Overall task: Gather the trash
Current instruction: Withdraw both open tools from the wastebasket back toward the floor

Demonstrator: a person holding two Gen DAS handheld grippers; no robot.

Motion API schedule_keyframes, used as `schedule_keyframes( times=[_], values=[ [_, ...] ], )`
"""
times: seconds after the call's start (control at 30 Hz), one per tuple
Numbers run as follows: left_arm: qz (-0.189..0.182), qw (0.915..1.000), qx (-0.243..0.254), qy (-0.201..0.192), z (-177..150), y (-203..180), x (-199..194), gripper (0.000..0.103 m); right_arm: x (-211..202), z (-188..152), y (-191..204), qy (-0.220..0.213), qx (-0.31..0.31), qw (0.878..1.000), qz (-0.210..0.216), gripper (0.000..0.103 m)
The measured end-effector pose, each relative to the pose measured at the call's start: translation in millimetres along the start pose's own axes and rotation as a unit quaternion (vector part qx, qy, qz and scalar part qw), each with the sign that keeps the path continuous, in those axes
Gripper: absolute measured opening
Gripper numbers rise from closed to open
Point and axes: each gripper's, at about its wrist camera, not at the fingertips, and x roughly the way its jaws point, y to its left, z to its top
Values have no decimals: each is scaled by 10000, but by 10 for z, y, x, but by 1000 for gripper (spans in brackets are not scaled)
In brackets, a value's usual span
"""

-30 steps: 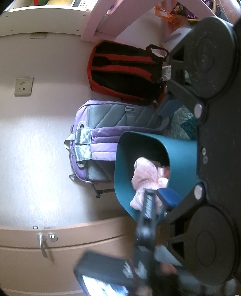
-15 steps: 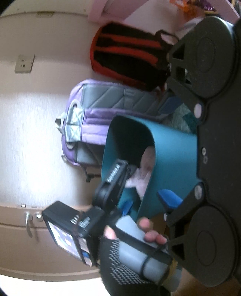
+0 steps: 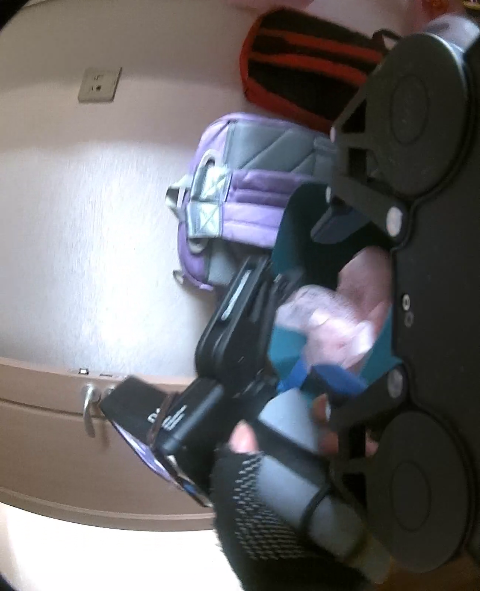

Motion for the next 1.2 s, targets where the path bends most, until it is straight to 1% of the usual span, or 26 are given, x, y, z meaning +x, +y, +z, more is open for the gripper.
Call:
schedule_keyframes(
  times=[0.07,0.13,0.17,0.2,0.3,0.33,0.37,0.4,0.43,0.53,0.6,0.67,0.77,0.87,0.9,1.0,1.03,1.1,1.13,1.17,1.2],
  values=[
    [-43,9999,137,35,-8,20,3,93,73,24,-14,-67,201,9997,137,55],
    [-160,9995,222,131,-16,39,10,93,133,39,-36,-82,339,9992,200,54],
    [-172,9995,233,116,-17,39,8,93,158,40,-36,-80,346,9992,158,50],
    [-187,9995,235,106,-20,40,6,93,186,35,-49,-60,360,9992,153,48],
    [-296,9992,219,163,-25,32,22,94,269,-11,-97,35,548,9981,276,35],
    [-318,9991,219,175,-26,24,26,94,295,-27,-107,71,632,9976,285,27],
    [-356,9989,238,195,-29,13,33,94,306,-46,-112,72,715,9970,272,15],
    [-380,9987,267,213,-35,1,37,94,313,-61,-119,33,782,9967,231,9],
    [-395,9985,302,219,-41,-14,41,94,318,-72,-131,-5,846,9961,233,0],
    [-509,9977,383,243,-55,-44,57,94,318,-100,-159,-85,1018,9939,418,0],
    [-561,9970,465,245,-66,-61,77,94,288,-98,-142,-262,1044,9933,414,0],
    [-560,9969,483,252,-62,-63,98,95,259,-83,-140,-391,1151,9906,628,0],
    [-494,9972,505,264,-57,-50,138,95,241,-87,-60,-522,921,9902,913,0],
    [-513,9972,431,324,-48,-9,177,95,264,-102,-11,-494,834,9905,974,0],
    [-530,9972,419,323,-50,-4,178,95,280,-105,-16,-459,838,9910,939,0],
    [-518,9971,458,302,-65,-15,176,95,413,-111,-73,-244,917,9936,612,0],
    [-505,9972,469,292,-71,-18,174,95,469,-108,-106,-96,999,9937,501,0],
    [-485,9974,468,272,-76,-19,170,95,536,-125,-157,179,1151,9927,310,12],
    [-488,9974,458,259,-79,-16,164,95,547,-140,-181,250,1207,9921,218,25],
    [-485,9975,447,247,-81,-15,158,95,542,-154,-200,279,1248,9917,164,31],
    [-473,9976,439,231,-85,-18,150,95,529,-164,-217,295,1275,9913,137,33]
  ],
)
